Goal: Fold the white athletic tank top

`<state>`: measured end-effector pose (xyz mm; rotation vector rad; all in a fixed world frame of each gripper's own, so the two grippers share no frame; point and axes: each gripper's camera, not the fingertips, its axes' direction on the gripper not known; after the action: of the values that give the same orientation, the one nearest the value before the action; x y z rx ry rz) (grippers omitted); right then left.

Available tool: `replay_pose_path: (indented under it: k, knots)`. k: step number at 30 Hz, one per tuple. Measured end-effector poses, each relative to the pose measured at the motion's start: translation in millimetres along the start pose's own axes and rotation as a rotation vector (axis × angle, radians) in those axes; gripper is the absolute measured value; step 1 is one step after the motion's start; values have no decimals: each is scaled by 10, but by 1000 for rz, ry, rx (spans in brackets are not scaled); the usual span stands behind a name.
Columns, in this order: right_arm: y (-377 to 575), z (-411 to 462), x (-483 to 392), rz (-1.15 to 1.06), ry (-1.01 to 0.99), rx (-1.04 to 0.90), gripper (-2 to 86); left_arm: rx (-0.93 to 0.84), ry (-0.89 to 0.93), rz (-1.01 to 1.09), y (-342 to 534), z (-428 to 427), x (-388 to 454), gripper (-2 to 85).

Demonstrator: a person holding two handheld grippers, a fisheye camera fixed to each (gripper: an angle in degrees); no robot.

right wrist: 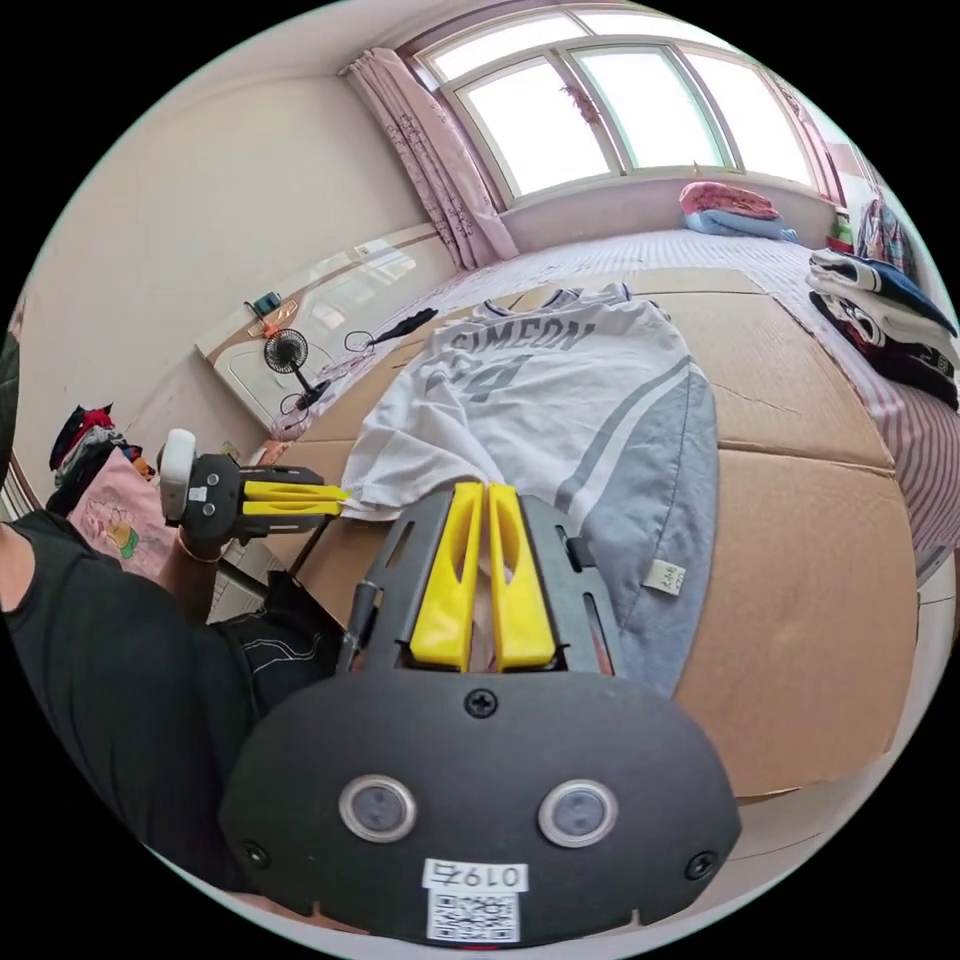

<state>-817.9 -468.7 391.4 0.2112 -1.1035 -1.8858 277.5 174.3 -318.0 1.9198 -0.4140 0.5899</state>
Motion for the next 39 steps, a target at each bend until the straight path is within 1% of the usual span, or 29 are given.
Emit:
replay_pose_path:
  k: [1, 3, 6, 8, 9, 11, 13, 16, 18, 19, 21, 23, 24, 26, 29, 30, 31, 32, 34, 37, 39]
  knots:
    - [-30, -80, -25, -10, -20, 23, -2, -12, 6, 1, -43, -80, -116, 16]
    - [-96, -195, -135, -57, -59, 56, -2, 4, -41, -33, -24, -316, -372, 13]
    - [-234, -298, -542, -223, -173, 62, -3, 95, -84, -75, 213, -945, -871, 10]
    - [-316, -273, -994, -388, -240, 11, -3, 131, -63, -62, 485, -1451, -1170, 10]
    - [-326, -262, -1106, -430, -255, -3, -3, 136, -63, -63, 558, -1569, -1223, 10]
    - [-349, -158, -1501, -572, -292, -93, -4, 131, -31, -20, 811, -1925, -1289, 10]
    - [-337, -46, -1739, -658, -293, -179, -4, 90, -15, 21, 933, -2021, -1220, 11]
    - [-285, 193, -1938, -741, -259, -330, -4, -11, 69, 108, 1043, -1828, -989, 12]
    - [-314, 275, -1885, -705, -202, -361, -5, -45, 68, 66, 1070, -1589, -941, 15]
    - [-381, 250, -1779, -643, -168, -340, -5, -55, 50, 13, 1108, -1425, -970, 19]
    - [-521, 98, -1541, -521, -160, -275, -5, -57, 35, -103, 1232, -1226, -1112, 25]
    - [-655, -148, -1190, -364, -167, -199, -5, -14, 121, -232, 1485, -1082, -1325, 37]
    - [-669, -187, -1114, -332, -150, -192, -4, 7, 155, -260, 1554, -1065, -1368, 43]
    - [-684, -250, -909, -241, -81, -191, -4, 84, 293, -332, 1780, -1014, -1443, 64]
    - [-688, -211, -855, -207, -79, -207, -3, 139, 354, -356, 1917, -975, -1302, 82]
    - [-695, -194, -859, -202, -75, -211, -3, 138, 360, -359, 1922, -954, -1259, 85]
    - [-715, -159, -871, -192, -62, -219, -3, 101, 359, -360, 1910, -884, -1165, 89]
    - [-742, -131, -887, -185, -48, -221, -3, 60, 324, -371, 1888, -819, -1080, 90]
    - [-792, -99, -916, -183, -38, -224, -3, 60, 269, -400, 1866, -793, -991, 86]
    - [-868, -75, -985, -199, -27, -226, -3, 122, 300, -398, 1811, -831, -907, 84]
    - [-905, -73, -1020, -203, -22, -223, -3, 86, 271, -375, 1744, -809, -860, 85]
